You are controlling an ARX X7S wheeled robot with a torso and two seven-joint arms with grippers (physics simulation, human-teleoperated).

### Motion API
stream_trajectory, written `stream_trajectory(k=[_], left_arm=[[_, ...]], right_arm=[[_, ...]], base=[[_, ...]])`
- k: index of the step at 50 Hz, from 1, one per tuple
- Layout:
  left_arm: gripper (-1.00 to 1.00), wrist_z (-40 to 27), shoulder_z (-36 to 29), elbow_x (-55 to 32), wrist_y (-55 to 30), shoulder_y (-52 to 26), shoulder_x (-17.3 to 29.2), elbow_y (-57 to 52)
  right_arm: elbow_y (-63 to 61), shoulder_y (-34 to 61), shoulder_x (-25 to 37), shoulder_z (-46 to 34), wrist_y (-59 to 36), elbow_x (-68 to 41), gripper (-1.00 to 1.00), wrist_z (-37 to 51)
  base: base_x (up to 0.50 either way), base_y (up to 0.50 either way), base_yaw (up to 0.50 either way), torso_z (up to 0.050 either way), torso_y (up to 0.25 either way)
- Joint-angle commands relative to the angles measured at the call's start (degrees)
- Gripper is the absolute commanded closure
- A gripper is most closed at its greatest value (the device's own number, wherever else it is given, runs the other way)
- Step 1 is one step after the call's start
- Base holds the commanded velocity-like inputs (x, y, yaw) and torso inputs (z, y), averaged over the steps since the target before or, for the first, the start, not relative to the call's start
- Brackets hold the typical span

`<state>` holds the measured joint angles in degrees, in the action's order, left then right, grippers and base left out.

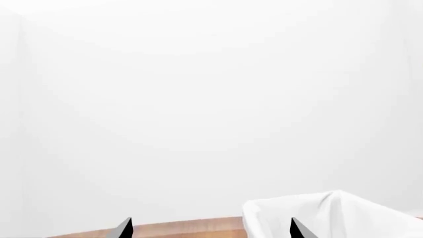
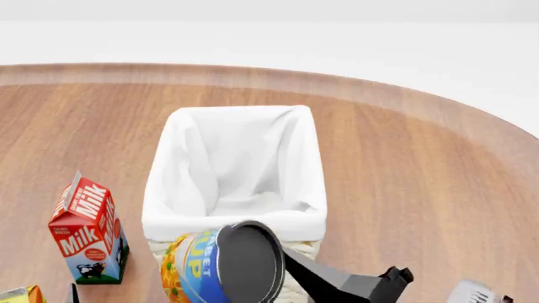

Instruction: Pick up the alphabet soup, and put it in the basket.

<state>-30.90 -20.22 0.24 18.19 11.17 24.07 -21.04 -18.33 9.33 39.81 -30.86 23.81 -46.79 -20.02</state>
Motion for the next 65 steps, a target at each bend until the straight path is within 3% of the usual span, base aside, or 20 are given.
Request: stream_trajectory(k=[1, 15, 23, 34, 43, 65], left_arm=[[-1.00, -0.11, -0.04, -0.15, -0.03, -0.15, 0.09, 0.06], [-1.00, -0.20, -0.18, -0.22, 0.03, -0.29, 0.23, 0.21], [-1.00, -0.22, -0.37, -0.20, -0.20, -0.35, 0.25, -0.02], [-1.00, -0.39, -0.44, -0.23, -0.17, -0.11, 0.44, -0.36], [-1.00, -0.57, -0.28, -0.47, -0.02, 0.07, 0.67, -0.62], [-1.00, -0.66, -0.49, -0.63, 0.28, -0.07, 0.93, -0.27]], right_arm=[[-5.12, 5.32, -0.52, 3.25, -4.77, -2.79, 1.00, 10.02], [-7.98, 14.07, -1.74, 3.24, -15.11, -1.32, 1.00, 22.27], [-8.68, 25.18, -2.51, 1.54, -29.20, -1.27, 1.00, 33.73], [2.97, 40.63, -8.29, -2.53, -42.45, -2.18, 1.00, 35.54], [15.32, 51.08, -14.55, -5.28, -48.03, 1.34, 1.00, 36.32], [31.08, 65.76, -24.03, -13.99, -60.66, 6.37, 1.00, 36.75]], base=[[0.00, 0.00, 0.00, 0.000, 0.000], [0.00, 0.00, 0.00, 0.000, 0.000], [0.00, 0.00, 0.00, 0.000, 0.001], [0.00, 0.00, 0.00, 0.000, 0.000], [0.00, 0.00, 0.00, 0.001, 0.001], [0.00, 0.00, 0.00, 0.000, 0.001]])
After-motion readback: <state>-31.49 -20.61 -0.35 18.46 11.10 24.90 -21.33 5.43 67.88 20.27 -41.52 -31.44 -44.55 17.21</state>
